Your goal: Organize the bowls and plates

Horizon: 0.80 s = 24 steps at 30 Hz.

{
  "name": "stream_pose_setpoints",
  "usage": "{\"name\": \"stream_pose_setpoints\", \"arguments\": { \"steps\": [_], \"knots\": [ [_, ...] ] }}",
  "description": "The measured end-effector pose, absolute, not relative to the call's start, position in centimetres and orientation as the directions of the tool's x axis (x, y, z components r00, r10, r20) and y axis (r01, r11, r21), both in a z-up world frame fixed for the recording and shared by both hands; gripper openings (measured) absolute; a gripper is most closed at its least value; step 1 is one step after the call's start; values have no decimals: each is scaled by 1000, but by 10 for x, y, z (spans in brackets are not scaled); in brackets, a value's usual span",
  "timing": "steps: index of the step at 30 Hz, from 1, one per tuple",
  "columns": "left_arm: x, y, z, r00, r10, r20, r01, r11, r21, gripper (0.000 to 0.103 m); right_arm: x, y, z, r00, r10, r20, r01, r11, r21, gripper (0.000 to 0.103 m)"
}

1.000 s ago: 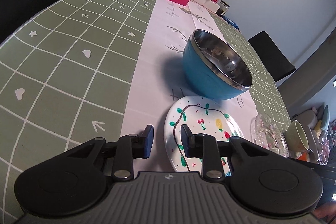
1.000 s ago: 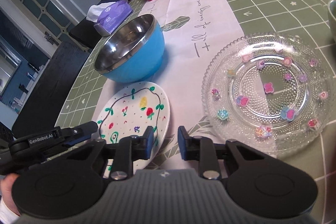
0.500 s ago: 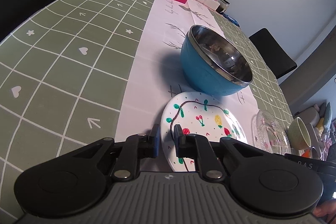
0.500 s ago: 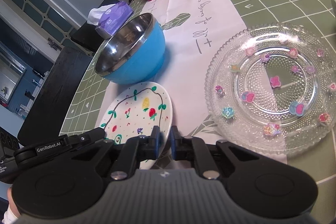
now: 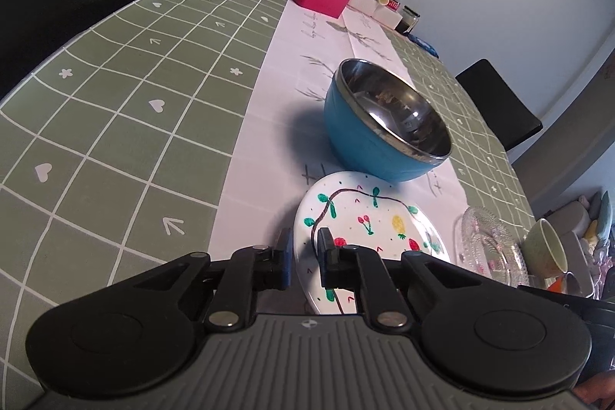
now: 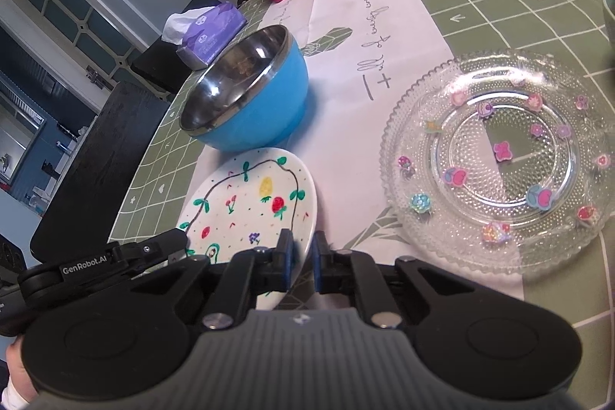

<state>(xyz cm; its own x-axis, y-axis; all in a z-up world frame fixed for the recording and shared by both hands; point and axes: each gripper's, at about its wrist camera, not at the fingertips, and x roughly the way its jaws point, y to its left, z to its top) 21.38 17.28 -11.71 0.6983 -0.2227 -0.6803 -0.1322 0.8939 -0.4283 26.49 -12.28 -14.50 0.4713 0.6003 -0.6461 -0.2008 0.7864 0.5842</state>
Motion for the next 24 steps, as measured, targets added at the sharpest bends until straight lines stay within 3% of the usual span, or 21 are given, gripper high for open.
{"name": "stream_pose_setpoints", "arguments": {
  "steps": [24],
  "knots": [
    [149, 153, -81, 754, -287, -591, -77, 855, -513, 14, 209, -157, -104, 505, 616, -605, -219, 769, 601, 8]
  ]
}}
